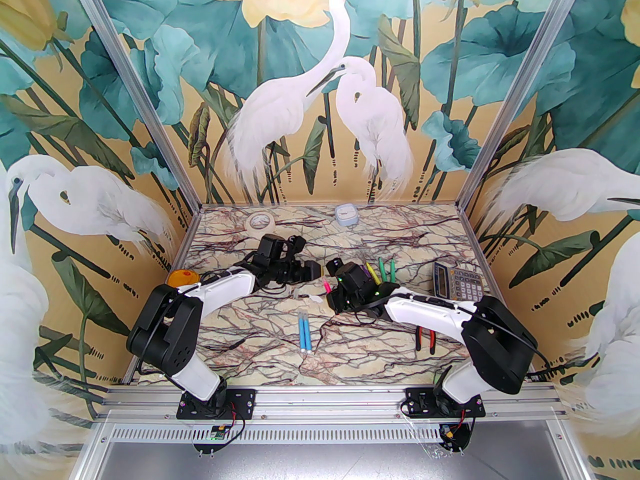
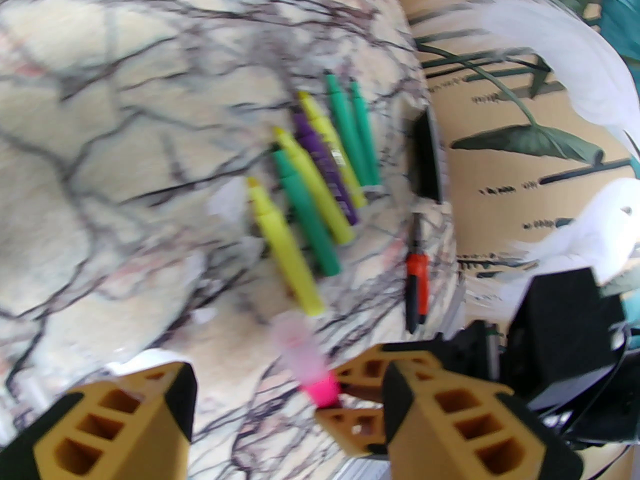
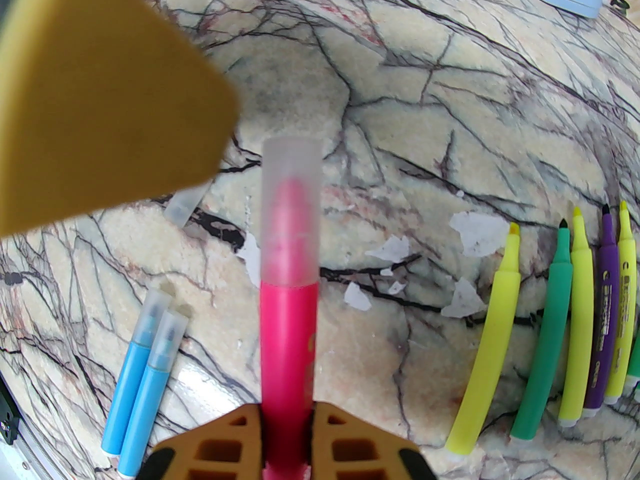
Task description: Open the pen caps
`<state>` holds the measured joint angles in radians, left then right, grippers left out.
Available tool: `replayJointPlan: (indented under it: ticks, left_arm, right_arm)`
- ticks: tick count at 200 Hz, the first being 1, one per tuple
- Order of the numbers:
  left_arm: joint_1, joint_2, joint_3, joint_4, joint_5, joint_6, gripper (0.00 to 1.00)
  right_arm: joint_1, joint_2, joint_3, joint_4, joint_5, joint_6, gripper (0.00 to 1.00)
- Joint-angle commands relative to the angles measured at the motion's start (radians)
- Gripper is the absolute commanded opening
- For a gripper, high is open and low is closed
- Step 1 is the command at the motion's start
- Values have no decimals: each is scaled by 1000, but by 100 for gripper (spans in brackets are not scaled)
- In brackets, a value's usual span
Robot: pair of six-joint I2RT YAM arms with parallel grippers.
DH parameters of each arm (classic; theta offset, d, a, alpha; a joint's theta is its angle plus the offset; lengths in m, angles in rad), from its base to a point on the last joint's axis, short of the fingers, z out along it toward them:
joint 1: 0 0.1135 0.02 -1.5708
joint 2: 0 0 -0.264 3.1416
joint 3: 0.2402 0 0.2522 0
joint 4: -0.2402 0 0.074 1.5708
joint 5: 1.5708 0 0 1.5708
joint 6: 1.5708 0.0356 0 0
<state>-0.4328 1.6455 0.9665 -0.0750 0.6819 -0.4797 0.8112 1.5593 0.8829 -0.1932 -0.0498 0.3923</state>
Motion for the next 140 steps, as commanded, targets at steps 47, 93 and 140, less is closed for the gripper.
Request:
replayJointPlan:
  ticks: [47, 93, 140]
  left_arm:
    - [-8, 55, 46, 21, 92, -12, 51]
    - [-8, 66, 71, 3, 109, -7, 37]
    - [-8, 80, 100, -21, 128, -3, 19]
  right_arm:
    - [-5, -48, 12, 37, -1, -27, 16]
    - [-5, -44, 22, 41, -4, -30, 16]
    - [-9, -47, 24, 51, 4, -27, 19]
